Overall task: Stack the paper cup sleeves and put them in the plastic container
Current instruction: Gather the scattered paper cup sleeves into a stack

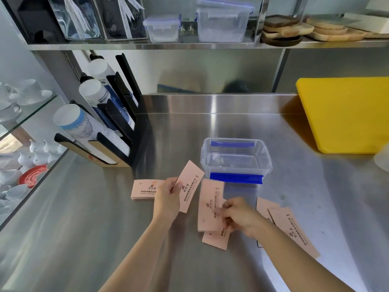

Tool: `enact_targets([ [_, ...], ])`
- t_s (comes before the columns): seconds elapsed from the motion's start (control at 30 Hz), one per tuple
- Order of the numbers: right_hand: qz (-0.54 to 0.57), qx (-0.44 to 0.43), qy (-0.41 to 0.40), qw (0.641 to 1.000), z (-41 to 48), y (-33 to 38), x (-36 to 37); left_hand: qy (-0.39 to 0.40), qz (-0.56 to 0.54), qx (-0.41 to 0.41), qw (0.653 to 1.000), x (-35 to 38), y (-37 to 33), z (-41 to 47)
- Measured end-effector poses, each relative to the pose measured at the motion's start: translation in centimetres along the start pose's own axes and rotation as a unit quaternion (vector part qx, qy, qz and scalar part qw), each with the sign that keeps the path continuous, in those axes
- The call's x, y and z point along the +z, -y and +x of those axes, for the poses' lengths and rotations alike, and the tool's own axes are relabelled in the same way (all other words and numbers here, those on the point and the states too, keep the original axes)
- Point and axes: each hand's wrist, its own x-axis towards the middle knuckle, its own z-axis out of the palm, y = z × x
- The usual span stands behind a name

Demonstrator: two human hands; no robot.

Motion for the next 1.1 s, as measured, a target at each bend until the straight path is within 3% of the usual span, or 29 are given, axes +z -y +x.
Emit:
enact_targets([
  [0.13,0.16,-0.007,0.035,0.987,-0.4,0.5,0.1,0.021,0.018,0.001,1.0,0.6,0.2,0.0],
  [0.3,0.188,-0.019,0.035,0.981,0.1,0.6,2.1,0.081,0.012,0.007,0.997,1.4,0.1,-0.4],
  [0.5,-0.046,-0.037,-0.058,0.997,0.6,0.6,2.9,0.123,0.075,0.004,0.99,0.6,0.5,0.0],
  [0.6,-0.174,-0.1,-0.188,0.962,1.3,0.3,2.0,0.098,0.198,0.046,0.974,-0.2,0.6,0.4],
  [0.67,-0.24,-0.133,-0.222,0.936,1.7,0.0,1.2,0.088,0.328,0.106,0.935,-0.6,0.8,0.4],
  [0.73,-0.324,-0.128,-0.178,0.92,1.9,-0.2,0.2,0.082,0.402,0.155,0.899,-0.6,1.0,0.3],
  [0.87,-0.474,-0.067,-0.1,0.873,2.2,-0.3,-0.5,0.078,0.412,0.165,0.892,-0.2,1.7,0.1],
  [1.0,-0.401,-0.031,-0.046,0.914,3.1,-0.1,-0.6,0.093,0.405,0.172,0.893,-0.4,1.8,0.6],
  [1.1,-0.296,-0.081,-0.025,0.951,2.9,0.4,-0.8,0.112,0.387,0.163,0.9,-0.7,1.8,1.2],
])
